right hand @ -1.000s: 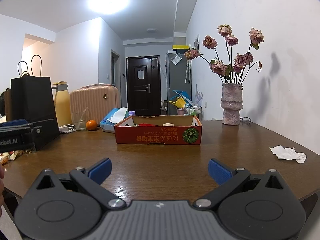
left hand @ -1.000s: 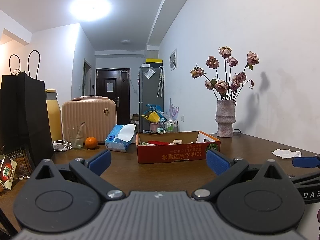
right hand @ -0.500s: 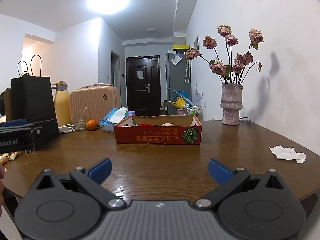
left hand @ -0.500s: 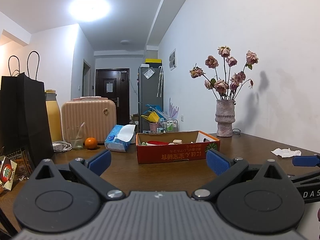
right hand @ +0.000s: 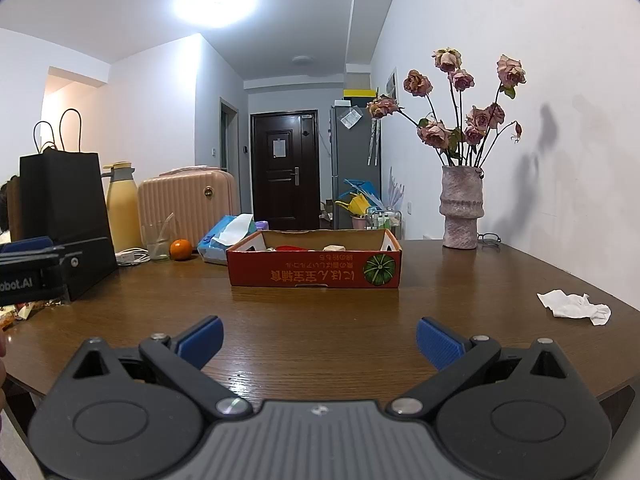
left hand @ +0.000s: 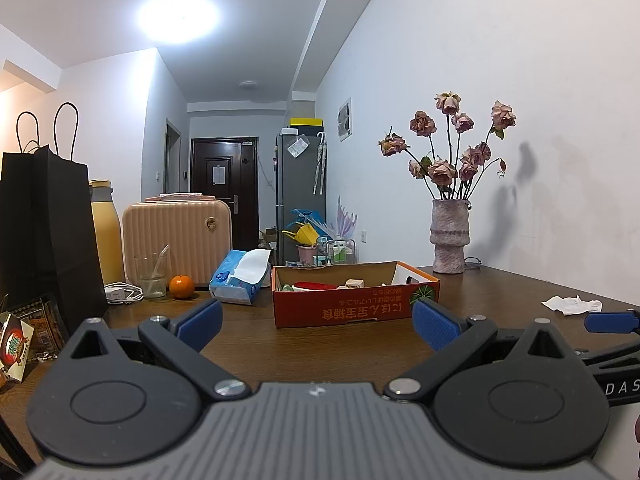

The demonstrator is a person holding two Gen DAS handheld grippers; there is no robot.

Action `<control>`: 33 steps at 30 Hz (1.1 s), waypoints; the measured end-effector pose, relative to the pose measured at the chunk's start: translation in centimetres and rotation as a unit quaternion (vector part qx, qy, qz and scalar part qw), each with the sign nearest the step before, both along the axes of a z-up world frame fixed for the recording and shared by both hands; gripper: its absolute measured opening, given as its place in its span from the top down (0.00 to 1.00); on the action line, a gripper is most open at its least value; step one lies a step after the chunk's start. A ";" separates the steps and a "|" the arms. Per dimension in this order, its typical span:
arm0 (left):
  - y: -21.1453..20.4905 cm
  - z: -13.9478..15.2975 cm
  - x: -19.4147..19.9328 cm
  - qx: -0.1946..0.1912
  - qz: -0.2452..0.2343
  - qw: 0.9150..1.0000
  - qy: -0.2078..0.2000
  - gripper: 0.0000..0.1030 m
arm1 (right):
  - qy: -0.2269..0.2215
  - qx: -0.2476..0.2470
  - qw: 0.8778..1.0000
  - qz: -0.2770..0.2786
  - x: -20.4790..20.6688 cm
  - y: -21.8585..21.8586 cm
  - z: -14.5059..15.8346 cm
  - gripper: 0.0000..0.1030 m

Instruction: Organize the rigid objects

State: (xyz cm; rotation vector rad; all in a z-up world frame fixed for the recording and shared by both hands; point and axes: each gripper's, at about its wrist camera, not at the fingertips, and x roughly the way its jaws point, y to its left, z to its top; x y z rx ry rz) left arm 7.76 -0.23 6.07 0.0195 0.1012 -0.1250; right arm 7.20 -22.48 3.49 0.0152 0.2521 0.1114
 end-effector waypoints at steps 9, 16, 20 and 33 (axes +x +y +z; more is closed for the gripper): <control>0.0 0.0 -0.1 0.001 0.000 1.000 0.002 0.00 | 0.000 0.000 1.000 0.000 0.0 0.0 0.0 0.00; -0.1 0.0 -0.1 0.002 -0.002 1.000 0.001 0.00 | 0.001 0.000 1.000 -0.001 -0.1 -0.1 0.0 0.00; -0.1 0.0 -0.1 0.004 -0.002 1.000 0.002 0.00 | 0.001 0.000 1.000 -0.002 -0.1 -0.1 0.0 0.00; 0.0 -0.1 0.0 0.002 0.004 1.000 0.007 0.00 | 0.000 -0.001 1.000 -0.004 -0.1 -0.2 0.0 0.00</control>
